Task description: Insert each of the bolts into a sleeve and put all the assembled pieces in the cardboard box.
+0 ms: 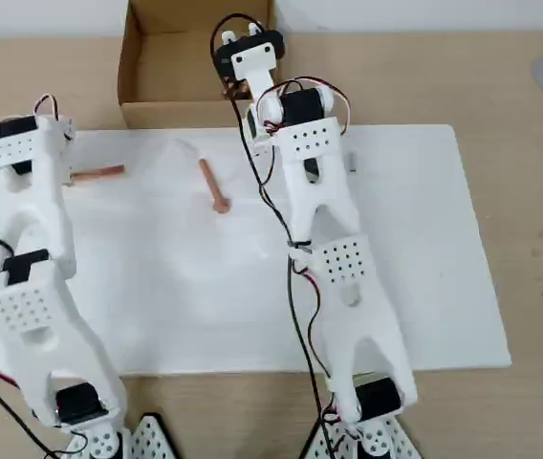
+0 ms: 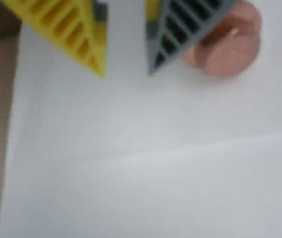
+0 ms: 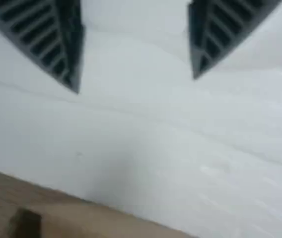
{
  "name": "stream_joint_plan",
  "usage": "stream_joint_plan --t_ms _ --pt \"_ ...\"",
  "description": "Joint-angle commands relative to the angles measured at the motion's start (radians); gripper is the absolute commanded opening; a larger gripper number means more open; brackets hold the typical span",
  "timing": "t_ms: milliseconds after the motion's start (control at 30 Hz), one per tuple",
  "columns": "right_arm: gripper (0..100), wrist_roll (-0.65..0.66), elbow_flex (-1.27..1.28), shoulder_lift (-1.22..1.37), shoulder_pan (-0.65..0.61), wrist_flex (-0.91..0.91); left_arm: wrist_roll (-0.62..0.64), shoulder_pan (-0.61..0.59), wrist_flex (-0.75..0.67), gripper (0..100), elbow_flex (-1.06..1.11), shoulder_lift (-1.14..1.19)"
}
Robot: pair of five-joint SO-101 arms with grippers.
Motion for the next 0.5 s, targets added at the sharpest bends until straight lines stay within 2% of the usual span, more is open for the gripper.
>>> stream_joint_plan --t_ms 0,267,467 --pt "18.3 0.006 -0.033 -0.107 -0.015 0.002 0.008 -0.029 0.141 7 -0.189 0.031" --pt "18.3 0.008 -0.033 -0.104 -0.015 0.000 0.048 -0.040 0.405 7 -0.431 0.105" --pt "18.3 0.008 -0.033 -0.102 -0.015 -0.003 0.144 -0.035 0.588 7 -0.577 0.107"
